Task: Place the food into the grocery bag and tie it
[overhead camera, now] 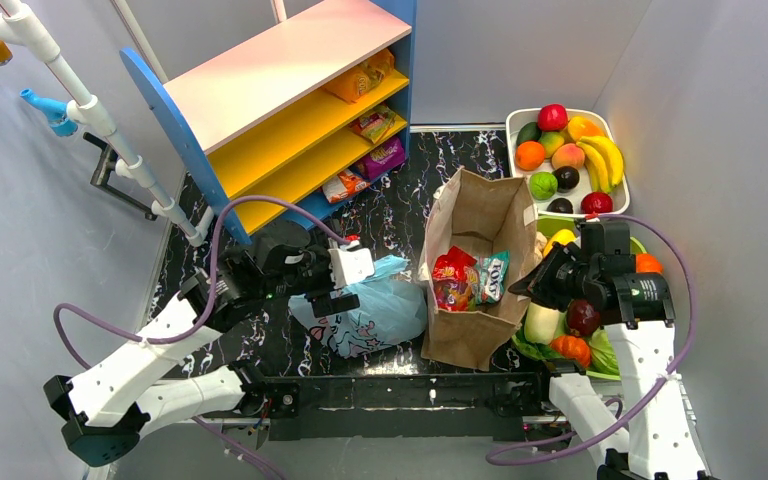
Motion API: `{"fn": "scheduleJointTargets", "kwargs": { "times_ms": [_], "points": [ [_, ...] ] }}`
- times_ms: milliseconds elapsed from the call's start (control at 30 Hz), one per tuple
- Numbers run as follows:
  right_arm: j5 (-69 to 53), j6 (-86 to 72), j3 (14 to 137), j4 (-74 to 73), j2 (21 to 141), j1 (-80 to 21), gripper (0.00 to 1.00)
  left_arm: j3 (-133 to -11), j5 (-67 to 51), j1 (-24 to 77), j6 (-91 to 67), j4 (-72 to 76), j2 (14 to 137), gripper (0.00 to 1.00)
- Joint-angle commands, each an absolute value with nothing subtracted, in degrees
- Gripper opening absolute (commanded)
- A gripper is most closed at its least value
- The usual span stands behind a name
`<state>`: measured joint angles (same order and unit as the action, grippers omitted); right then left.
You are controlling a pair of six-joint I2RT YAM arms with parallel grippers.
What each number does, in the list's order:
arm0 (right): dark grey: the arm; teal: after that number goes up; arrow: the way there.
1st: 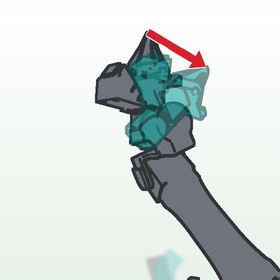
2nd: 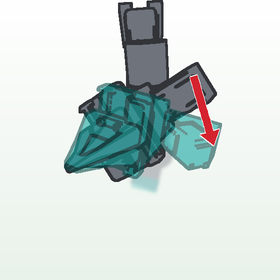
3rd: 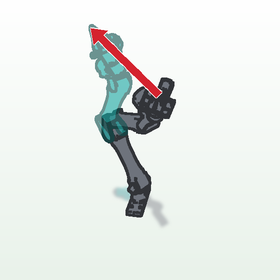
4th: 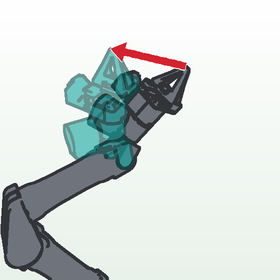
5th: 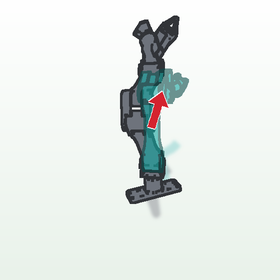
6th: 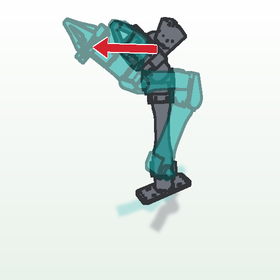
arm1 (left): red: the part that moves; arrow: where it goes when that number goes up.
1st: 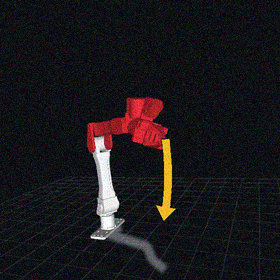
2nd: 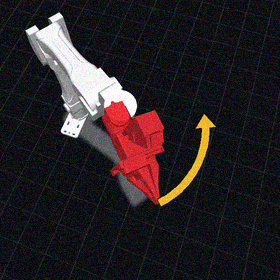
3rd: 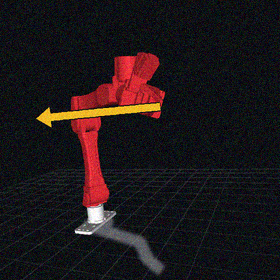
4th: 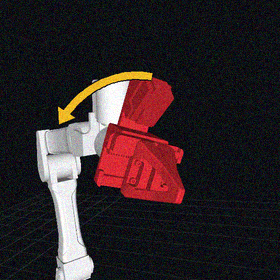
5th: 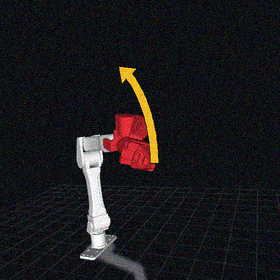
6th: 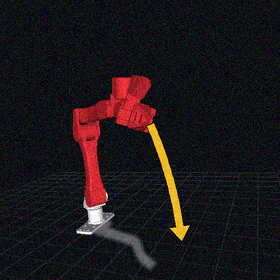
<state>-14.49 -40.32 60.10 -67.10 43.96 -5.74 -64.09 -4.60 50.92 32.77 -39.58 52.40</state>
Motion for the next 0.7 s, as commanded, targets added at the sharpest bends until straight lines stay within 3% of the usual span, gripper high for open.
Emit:
{"fn": "scheduleJointTargets", "kwargs": {
  "times_ms": [0,200,667],
  "points": [
    [-17.59,-41.07,59.51,-69.14,43.08,-5.89,0.01,-63.02,-7.17,49.82,35.24,-37.50,52.09,0.98],
    [-17.79,-41.08,60.16,-68.78,43.38,-5.93,0.01,-63.67,-13.45,47.19,32.38,-42.07,53.76,0.98],
    [-18.06,-40.36,62.09,-68.89,45.06,-5.91,0.01,-57.90,-16.27,46.30,26.70,-40.74,55.34,0.98]
  ]
}}
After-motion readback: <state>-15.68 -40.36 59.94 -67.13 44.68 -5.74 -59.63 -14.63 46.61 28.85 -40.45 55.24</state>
